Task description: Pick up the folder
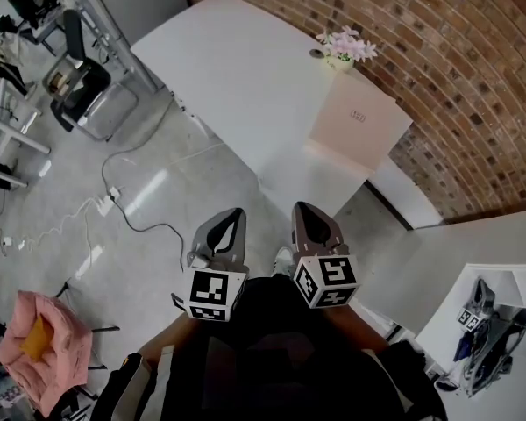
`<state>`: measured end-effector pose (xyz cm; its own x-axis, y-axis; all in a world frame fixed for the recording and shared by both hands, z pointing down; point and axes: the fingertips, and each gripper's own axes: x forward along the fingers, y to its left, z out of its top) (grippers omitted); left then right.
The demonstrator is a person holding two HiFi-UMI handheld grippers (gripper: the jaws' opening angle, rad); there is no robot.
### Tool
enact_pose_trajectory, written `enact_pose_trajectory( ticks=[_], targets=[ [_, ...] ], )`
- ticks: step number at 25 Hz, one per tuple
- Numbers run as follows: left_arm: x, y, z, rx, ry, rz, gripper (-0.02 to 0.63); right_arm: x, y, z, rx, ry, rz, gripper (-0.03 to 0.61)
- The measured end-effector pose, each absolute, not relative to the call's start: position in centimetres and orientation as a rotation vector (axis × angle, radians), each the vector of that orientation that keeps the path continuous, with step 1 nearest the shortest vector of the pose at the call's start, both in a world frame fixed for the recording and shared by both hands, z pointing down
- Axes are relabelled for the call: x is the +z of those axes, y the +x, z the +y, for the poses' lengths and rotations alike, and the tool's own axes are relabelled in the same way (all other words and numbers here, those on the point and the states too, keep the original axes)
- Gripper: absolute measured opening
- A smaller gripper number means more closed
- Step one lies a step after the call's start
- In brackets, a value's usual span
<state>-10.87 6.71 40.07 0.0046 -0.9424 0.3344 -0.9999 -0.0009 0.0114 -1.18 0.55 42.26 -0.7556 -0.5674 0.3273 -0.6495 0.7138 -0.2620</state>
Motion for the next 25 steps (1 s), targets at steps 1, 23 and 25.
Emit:
enact_pose_trajectory(
  ticks=[1, 23, 25],
  targets=[
    [40.2, -10.6, 6.2, 0.345, 2.03, -2.029, 0.002, 42.4, -0.8, -0.1, 0.539, 0.974, -2.698, 0.002],
    [43.7, -2.8, -8.6, 0.391, 2.206, -1.692, 0.002, 45.8, 8.3, -11.2, 0.595, 1.291, -2.504, 0.002],
    [44.0, -2.6, -10.8, 0.394, 2.233, -1.654, 0.002, 46.3, 8.7, -12.6, 0.596, 1.327, -2.465, 0.002]
  ],
)
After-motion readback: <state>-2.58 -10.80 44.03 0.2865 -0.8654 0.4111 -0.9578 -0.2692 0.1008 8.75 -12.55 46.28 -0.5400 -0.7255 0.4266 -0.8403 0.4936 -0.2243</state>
